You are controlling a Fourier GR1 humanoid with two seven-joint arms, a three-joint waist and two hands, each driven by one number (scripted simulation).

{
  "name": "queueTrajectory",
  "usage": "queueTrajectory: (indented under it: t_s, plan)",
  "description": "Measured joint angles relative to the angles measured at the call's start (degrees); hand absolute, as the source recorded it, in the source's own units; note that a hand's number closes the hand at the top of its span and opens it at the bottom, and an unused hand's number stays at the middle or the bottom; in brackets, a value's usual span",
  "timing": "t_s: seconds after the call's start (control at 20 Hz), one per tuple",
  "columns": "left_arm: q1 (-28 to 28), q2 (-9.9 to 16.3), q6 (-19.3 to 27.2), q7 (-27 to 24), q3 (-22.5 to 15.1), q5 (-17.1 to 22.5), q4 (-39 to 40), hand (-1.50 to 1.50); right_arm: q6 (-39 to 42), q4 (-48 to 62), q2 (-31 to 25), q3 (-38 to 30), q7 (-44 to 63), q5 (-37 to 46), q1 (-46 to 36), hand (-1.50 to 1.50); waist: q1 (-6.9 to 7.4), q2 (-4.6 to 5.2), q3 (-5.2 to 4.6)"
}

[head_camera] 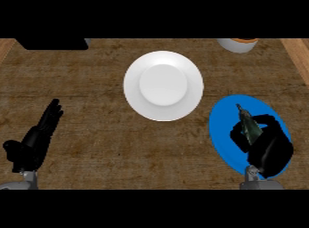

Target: Pick the eggplant from the plate and place it in the plate

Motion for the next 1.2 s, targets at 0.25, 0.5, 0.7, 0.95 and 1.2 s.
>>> queueTrajectory:
  t_s: [0.25, 0.5, 0.7, 0.95, 1.2]
  plan:
    - [-1.9, -0.5, -0.2, 0.9, -1.1, -0.5, -0.2, 0.0, 8.7, -2.0, 0.0, 6.3, 13.2, 8.3, -7.7, 1.5, 1.75, 0.35, 0.29]
    - [-3.0, -1.0, -0.8, 1.1, -1.9, -0.6, 0.4, 0.0, 16.6, 0.5, -0.1, 11.9, 21.9, 12.2, -19.0, 1.5, 3.62, 0.79, 0.57]
    - [-3.9, -1.1, -1.3, 1.2, -2.3, -0.6, 0.4, 0.0, 20.0, 5.9, -0.3, 13.3, 25.2, 11.7, -27.8, 1.5, 4.61, 1.1, 0.72]
    - [-5.7, -1.9, -1.1, 1.7, -2.8, -0.9, 1.1, 0.0, 21.0, 14.8, -0.4, 11.3, 26.0, 8.7, -36.8, 1.5, 5.31, 1.59, 0.83]
    - [-6.3, -1.9, -1.3, 1.2, -2.7, -1.1, 1.9, 0.0, 17.7, 20.0, -0.4, 6.6, 25.2, 9.0, -40.7, -1.5, 5.6, 1.99, 0.9]
